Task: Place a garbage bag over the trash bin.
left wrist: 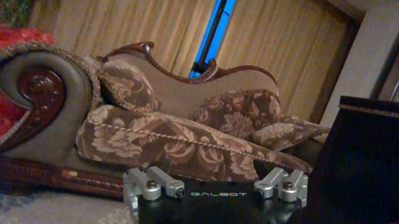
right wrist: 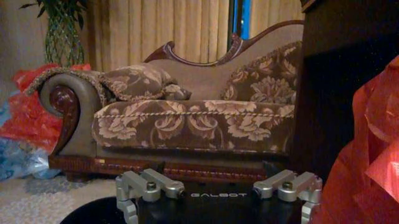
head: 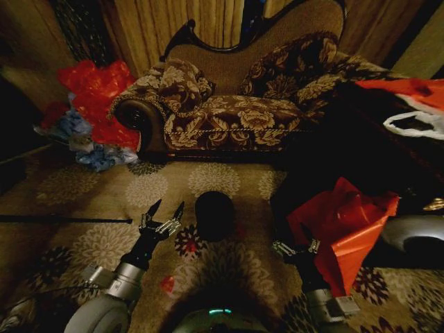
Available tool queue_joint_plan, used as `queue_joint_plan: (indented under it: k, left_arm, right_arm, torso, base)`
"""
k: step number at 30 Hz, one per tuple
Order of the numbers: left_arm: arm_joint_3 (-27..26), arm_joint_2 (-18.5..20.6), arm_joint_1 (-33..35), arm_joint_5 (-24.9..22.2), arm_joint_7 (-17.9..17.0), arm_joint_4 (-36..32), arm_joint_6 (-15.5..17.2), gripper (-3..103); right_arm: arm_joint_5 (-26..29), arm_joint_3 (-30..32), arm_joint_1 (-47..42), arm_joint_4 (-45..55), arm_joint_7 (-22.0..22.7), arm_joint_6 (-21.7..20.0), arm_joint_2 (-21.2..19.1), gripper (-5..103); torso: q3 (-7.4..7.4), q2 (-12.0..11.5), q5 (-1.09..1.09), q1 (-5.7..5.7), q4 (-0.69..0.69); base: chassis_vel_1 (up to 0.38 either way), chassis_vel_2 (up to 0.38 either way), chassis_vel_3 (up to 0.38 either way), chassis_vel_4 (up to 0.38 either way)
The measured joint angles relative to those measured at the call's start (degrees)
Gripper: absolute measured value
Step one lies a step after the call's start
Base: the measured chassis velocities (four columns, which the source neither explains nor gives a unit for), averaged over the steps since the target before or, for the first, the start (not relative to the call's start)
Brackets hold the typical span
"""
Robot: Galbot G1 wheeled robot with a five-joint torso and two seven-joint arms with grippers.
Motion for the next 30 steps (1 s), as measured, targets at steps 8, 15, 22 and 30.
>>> queue_joint_plan:
  k: [8,15,22,30]
  left_arm:
    - [-0.06,1.13,-1.02,-0.66,-0.42,0.88,0.79,93]
    - [0.94,0.75,-0.26,1.03,-0.30,1.18,0.28,92]
    - [1.24,4.68,-3.02,-0.05,-0.49,2.16,0.65,92]
    - [4.49,12.85,-5.27,-2.78,-1.66,2.72,1.53,92]
  right_arm:
    - [0.49,0.14,0.04,0.30,1.15,-0.23,0.18,100]
    - [0.56,0.09,0.06,0.33,1.08,-0.34,0.08,100]
    - [0.31,0.11,0.37,-1.00,1.06,-0.29,-0.27,100]
    - [0.08,-0.11,0.81,-2.78,1.52,0.18,0.54,100]
  torso:
    - [0.00,0.00,0.00,0.00,0.00]
    - [0.00,0.00,0.01,0.00,0.01]
    - [0.00,0.00,0.00,0.00,0.00]
    - [0.00,0.00,0.00,0.00,0.00]
  base:
    - [0.000,0.000,0.000,0.000]
    - [0.000,0.000,0.000,0.000]
    - [0.000,0.000,0.000,0.000]
    - [0.000,0.000,0.000,0.000]
